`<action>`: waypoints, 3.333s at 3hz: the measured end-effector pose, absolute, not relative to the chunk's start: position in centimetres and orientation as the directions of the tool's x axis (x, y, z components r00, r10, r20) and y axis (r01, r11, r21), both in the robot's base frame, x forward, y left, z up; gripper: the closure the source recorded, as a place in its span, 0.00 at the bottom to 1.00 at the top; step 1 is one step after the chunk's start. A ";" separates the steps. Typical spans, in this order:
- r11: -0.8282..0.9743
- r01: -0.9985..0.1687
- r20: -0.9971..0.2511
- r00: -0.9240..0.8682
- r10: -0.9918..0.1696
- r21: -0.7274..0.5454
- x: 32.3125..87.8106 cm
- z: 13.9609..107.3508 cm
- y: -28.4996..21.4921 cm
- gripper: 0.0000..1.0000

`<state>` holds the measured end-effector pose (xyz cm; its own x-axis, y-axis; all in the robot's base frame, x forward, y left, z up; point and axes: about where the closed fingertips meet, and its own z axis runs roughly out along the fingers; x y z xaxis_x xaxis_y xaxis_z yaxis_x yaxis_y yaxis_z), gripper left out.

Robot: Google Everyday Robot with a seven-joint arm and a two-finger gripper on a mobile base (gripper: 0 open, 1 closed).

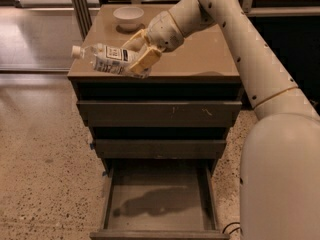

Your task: Pick blue plastic bottle from bottom drawer and place on counter

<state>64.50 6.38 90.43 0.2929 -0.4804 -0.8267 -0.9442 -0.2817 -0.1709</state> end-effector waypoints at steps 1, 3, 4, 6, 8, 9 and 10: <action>-0.306 -0.942 -0.826 0.280 -0.490 -0.138 67.4 89.2 8.1 1.00; -0.175 -0.968 -0.783 0.250 -0.569 -0.182 75.2 85.9 7.5 1.00; -0.119 -0.967 -0.796 0.252 -0.550 -0.224 77.0 86.7 8.4 1.00; -0.124 -0.971 -0.799 0.238 -0.552 -0.204 77.2 85.5 9.9 0.97; -0.124 -0.971 -0.799 0.238 -0.552 -0.204 77.2 85.5 9.9 0.55; -0.124 -0.971 -0.799 0.238 -0.552 -0.204 77.2 85.5 9.9 0.24; -0.124 -0.971 -0.799 0.238 -0.552 -0.204 77.2 85.5 9.9 0.00</action>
Offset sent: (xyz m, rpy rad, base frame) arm 0.1726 -0.0395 0.0044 -0.1112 -0.0119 -0.0916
